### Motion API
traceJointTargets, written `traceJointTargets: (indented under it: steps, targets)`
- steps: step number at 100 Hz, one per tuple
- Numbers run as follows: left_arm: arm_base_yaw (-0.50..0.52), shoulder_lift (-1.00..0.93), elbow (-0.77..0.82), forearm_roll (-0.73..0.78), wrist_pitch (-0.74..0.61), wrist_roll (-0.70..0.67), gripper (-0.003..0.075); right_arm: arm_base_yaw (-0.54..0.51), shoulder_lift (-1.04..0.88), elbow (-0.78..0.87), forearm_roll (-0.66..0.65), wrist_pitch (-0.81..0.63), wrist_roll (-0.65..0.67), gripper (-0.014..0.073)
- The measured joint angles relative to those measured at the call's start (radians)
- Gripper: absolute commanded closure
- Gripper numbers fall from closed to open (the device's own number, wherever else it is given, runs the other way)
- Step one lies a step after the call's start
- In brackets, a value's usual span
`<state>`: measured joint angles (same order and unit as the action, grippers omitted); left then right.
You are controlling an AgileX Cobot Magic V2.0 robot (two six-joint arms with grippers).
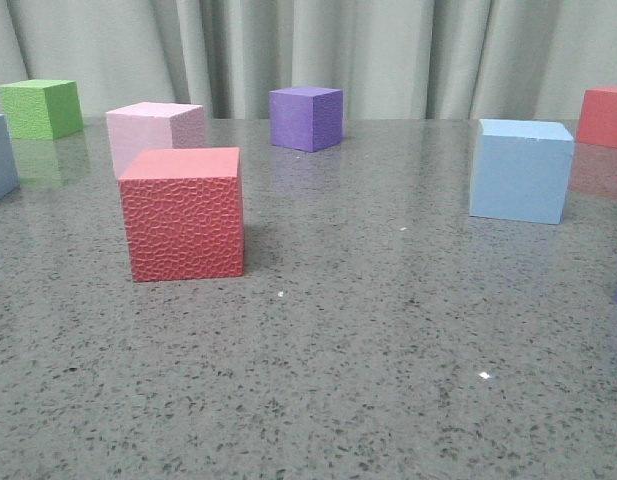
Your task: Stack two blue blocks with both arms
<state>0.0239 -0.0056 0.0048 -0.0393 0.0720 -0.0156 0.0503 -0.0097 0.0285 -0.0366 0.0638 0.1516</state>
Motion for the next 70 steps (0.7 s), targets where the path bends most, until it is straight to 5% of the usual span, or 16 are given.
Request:
traceJointTargets:
  steps: [70]
  targets:
    - [0.0,0.0,0.0,0.0,-0.038,0.0,0.0739,0.0,0.0,0.0,0.0,0.0,0.0,0.0662]
